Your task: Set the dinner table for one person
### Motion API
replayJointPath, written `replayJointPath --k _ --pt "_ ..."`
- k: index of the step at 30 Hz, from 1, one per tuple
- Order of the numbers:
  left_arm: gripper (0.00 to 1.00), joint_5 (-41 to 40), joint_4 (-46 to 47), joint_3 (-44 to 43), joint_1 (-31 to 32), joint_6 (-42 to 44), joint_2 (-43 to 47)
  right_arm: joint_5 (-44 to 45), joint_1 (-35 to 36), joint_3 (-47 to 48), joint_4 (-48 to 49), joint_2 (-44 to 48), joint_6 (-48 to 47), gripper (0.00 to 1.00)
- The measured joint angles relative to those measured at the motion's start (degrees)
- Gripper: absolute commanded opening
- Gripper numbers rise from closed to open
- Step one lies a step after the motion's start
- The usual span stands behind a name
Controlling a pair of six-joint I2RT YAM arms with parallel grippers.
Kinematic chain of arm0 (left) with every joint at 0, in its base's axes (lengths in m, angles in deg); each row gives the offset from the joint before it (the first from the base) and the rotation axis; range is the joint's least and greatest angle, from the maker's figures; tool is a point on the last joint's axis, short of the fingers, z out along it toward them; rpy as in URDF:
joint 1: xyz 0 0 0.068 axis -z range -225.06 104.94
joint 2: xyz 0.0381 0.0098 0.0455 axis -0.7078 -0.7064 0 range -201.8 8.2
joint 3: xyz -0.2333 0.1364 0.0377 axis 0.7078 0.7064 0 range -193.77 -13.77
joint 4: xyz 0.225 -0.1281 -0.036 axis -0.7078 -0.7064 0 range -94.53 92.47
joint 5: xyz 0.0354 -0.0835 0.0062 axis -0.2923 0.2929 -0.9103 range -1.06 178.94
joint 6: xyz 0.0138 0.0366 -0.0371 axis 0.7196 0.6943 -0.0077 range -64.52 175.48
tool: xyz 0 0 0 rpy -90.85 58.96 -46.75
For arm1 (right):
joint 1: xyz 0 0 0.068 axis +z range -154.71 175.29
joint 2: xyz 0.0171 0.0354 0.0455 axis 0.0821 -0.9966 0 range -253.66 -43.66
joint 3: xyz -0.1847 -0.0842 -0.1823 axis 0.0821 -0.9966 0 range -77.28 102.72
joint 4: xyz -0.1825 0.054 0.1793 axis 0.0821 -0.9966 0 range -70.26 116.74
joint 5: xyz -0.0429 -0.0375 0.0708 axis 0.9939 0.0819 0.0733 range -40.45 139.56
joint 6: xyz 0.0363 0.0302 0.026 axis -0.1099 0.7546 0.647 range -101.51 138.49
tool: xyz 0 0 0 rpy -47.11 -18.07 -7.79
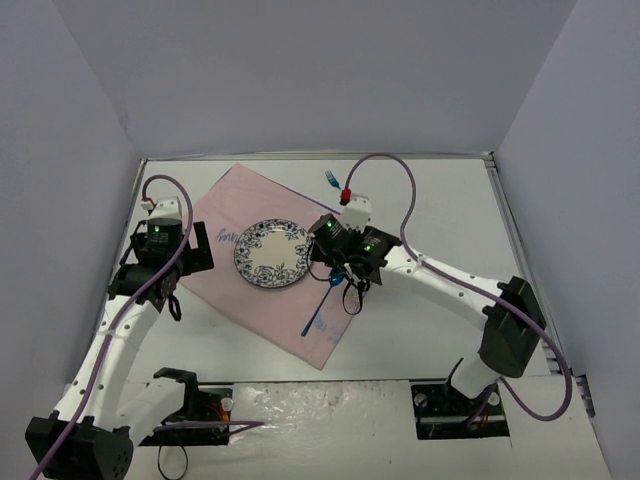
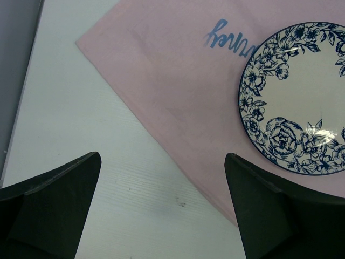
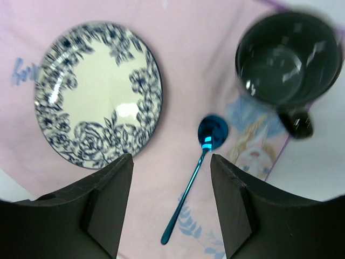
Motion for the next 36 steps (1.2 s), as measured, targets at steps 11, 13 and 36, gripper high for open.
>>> replayJointPath --k 11,13,36 --pt "0.97 0.0 0.0 0.0 0.0 0.0 -0.7 -14.4 -27.3 10.3 6.4 -4.3 -32.3 0.56" --pt "0.97 -0.1 0.0 0.0 0.0 0.0 -0.9 -17.0 -28.9 12.4 8.1 -7.6 -37.8 0.55" --pt "0.97 -1.6 0.1 0.0 0.0 0.0 -3.7 -43.2 -34.2 39.8 14.2 -47.0 -66.6 0.41"
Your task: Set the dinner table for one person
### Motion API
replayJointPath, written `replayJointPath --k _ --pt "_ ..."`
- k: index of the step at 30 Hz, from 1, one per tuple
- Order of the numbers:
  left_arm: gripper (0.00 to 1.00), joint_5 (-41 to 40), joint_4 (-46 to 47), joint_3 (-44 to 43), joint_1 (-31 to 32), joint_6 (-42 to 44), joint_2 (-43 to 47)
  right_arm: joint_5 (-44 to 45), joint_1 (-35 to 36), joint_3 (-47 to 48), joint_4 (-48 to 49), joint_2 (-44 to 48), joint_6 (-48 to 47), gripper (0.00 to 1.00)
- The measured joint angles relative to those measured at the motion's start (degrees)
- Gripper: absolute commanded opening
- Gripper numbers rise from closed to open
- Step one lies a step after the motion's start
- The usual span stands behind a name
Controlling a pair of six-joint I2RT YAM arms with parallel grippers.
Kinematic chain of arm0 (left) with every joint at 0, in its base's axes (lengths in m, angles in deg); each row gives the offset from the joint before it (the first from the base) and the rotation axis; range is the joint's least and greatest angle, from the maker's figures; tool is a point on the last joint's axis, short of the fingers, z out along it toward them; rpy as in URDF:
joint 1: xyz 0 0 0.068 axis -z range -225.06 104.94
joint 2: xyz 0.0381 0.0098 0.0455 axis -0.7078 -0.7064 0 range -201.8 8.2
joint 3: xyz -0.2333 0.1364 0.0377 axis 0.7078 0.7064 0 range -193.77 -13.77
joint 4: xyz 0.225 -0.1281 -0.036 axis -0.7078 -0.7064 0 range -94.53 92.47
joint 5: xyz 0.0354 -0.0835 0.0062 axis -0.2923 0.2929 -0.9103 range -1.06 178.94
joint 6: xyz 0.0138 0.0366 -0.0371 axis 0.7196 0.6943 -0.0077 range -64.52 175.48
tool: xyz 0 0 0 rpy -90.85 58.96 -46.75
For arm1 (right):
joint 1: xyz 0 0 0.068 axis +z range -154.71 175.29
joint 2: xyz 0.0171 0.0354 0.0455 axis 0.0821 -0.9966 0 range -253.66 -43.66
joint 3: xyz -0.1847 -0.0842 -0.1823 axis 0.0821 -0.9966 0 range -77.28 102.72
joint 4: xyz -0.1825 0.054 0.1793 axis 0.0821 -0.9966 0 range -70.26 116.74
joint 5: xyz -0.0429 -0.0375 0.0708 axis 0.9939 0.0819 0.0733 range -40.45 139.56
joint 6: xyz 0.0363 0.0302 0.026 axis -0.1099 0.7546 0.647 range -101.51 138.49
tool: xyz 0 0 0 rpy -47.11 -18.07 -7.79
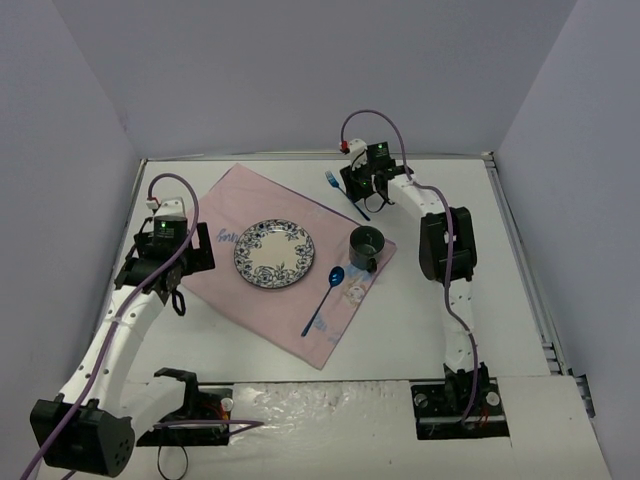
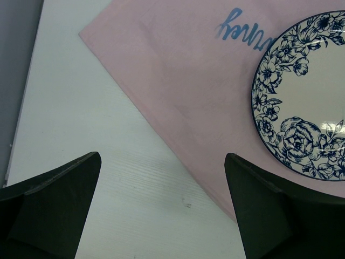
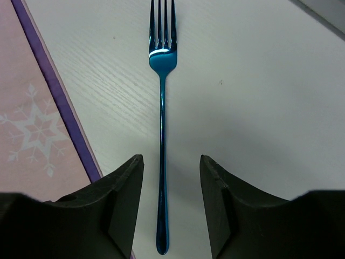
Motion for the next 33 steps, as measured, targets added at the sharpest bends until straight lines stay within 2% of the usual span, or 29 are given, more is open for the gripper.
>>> replayJointPath --k 13,16,21,24,30,33 --pt "0.97 -0.1 0.0 0.0 0.0 0.0 -0.9 -3.2 -0.7 0.8 0.3 -3.6 -3.2 0.37" --pt "0.97 -0.1 0.0 0.0 0.0 0.0 -0.9 -3.0 -0.7 0.8 0.6 -3.7 -3.8 0.32" --pt "0.97 -0.3 0.0 0.0 0.0 0.0 -1.1 -1.7 -0.6 0.8 1.4 -3.8 -4.5 0.08" --pt "0.97 -0.5 0.0 0.0 0.0 0.0 -1.4 -0.2 -0.3 0.8 1.6 -3.9 -5.2 0.00" --pt "0.97 -0.7 0.0 0.0 0.0 0.0 -1.4 2.7 -0.1 -1.4 4.1 -3.1 -5.4 0.00" --pt "0.97 -0.7 0.0 0.0 0.0 0.0 -1.4 3.6 -0.7 -5.8 7.4 -1.0 -3.0 0.00"
